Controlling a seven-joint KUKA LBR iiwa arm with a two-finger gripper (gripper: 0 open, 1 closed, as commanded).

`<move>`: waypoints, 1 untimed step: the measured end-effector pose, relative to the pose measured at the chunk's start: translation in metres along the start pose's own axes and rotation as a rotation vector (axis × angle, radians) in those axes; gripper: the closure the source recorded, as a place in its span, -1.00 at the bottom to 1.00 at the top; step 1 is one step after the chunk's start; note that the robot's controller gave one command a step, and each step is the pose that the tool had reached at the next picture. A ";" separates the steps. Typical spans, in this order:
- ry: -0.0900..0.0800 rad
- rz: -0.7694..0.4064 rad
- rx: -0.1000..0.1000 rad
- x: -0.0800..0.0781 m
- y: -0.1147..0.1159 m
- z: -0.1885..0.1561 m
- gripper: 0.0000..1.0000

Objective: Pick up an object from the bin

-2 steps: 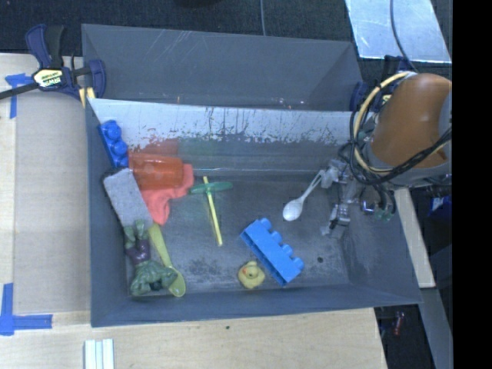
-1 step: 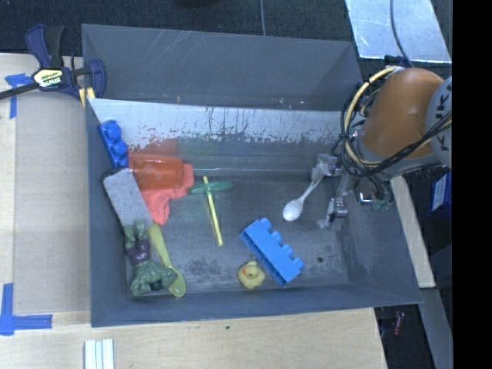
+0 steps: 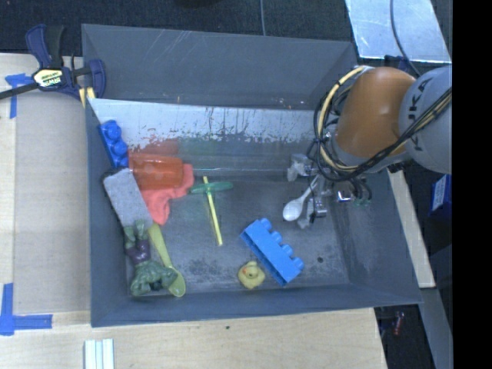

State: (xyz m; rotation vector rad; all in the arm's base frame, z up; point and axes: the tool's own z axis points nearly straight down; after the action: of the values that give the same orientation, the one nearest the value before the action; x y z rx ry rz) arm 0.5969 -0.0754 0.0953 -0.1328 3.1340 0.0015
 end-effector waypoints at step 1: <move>-0.004 -0.005 0.003 -0.012 0.012 0.007 -1.00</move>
Offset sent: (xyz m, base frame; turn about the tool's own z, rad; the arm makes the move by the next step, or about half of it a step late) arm 0.0000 0.0000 0.0000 0.0000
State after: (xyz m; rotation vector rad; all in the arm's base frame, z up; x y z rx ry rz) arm 0.6078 -0.0621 0.0882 -0.1402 3.1295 -0.0030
